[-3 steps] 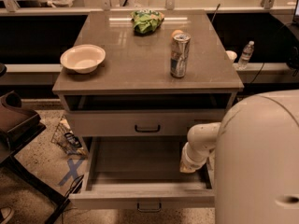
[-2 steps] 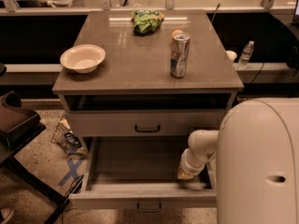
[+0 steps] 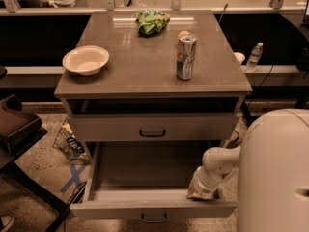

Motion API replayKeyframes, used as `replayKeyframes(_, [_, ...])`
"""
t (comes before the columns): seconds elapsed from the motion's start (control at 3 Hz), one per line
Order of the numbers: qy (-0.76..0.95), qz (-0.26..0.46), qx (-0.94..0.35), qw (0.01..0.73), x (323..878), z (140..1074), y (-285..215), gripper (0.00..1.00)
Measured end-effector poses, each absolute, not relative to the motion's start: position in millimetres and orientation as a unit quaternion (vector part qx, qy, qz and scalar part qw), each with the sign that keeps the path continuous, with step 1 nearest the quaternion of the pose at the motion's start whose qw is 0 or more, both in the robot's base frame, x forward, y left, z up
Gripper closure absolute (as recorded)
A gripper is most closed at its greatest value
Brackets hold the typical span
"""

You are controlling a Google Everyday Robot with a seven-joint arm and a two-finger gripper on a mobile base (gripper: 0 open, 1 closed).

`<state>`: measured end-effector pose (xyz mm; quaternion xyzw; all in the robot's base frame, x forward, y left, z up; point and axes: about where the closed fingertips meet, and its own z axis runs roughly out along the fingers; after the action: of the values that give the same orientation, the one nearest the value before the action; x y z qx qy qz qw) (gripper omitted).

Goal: Open middle drawer

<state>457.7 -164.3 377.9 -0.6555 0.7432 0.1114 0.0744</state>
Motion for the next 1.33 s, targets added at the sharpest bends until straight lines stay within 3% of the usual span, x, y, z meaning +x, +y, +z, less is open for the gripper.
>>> replayKeyframes(0.67, [0.742,0.107,-0.661,0.044,438.5,390.5,-163.3,1.00])
replayKeyframes(1.0, [0.729,0.107,-0.675,-0.011,407.0,413.1,-160.7,0.82])
replayKeyframes(1.33, [0.729,0.108,-0.676,-0.012,405.7,412.3,-160.8,0.51])
